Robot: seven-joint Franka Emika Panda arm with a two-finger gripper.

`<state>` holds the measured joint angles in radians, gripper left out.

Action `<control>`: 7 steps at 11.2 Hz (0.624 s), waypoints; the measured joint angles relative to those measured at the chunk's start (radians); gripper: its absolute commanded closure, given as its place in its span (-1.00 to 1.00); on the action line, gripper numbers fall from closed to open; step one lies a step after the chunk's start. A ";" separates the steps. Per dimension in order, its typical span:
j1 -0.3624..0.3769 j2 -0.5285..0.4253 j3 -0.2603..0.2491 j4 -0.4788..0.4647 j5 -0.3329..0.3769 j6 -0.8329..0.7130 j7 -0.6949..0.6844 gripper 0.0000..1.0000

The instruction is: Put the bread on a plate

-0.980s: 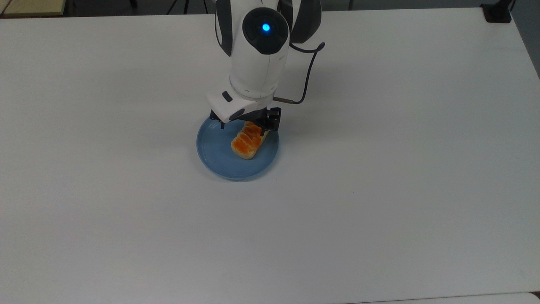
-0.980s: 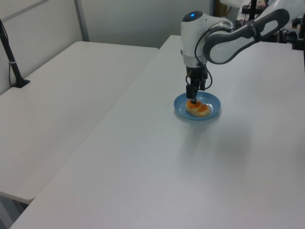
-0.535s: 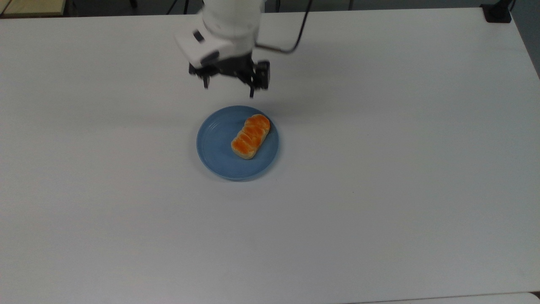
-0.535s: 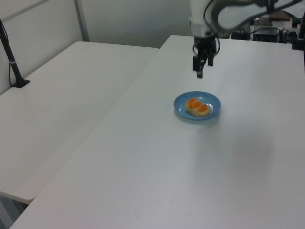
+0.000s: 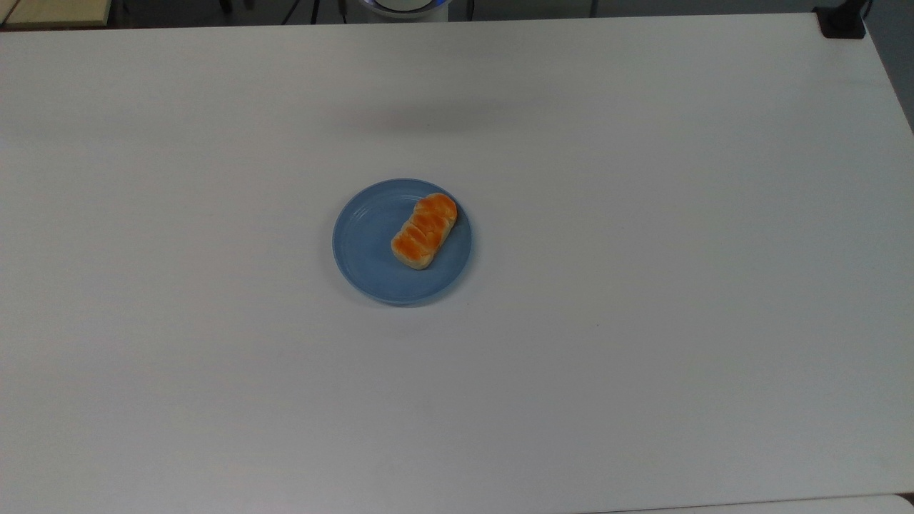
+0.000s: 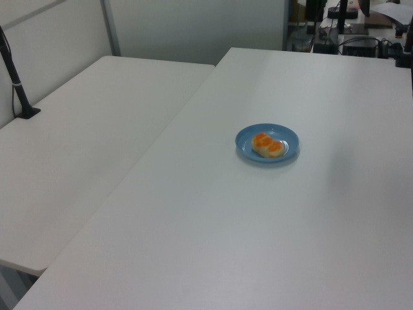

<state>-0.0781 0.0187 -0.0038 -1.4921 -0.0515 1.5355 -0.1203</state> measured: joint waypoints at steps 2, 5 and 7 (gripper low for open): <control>-0.001 -0.005 -0.045 0.000 0.000 0.011 -0.092 -1.00; -0.001 -0.012 -0.076 0.004 0.000 0.059 -0.109 -1.00; 0.015 -0.016 -0.079 0.004 0.002 0.059 -0.050 -1.00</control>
<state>-0.0627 0.0028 -0.0824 -1.4881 -0.0492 1.5947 -0.1702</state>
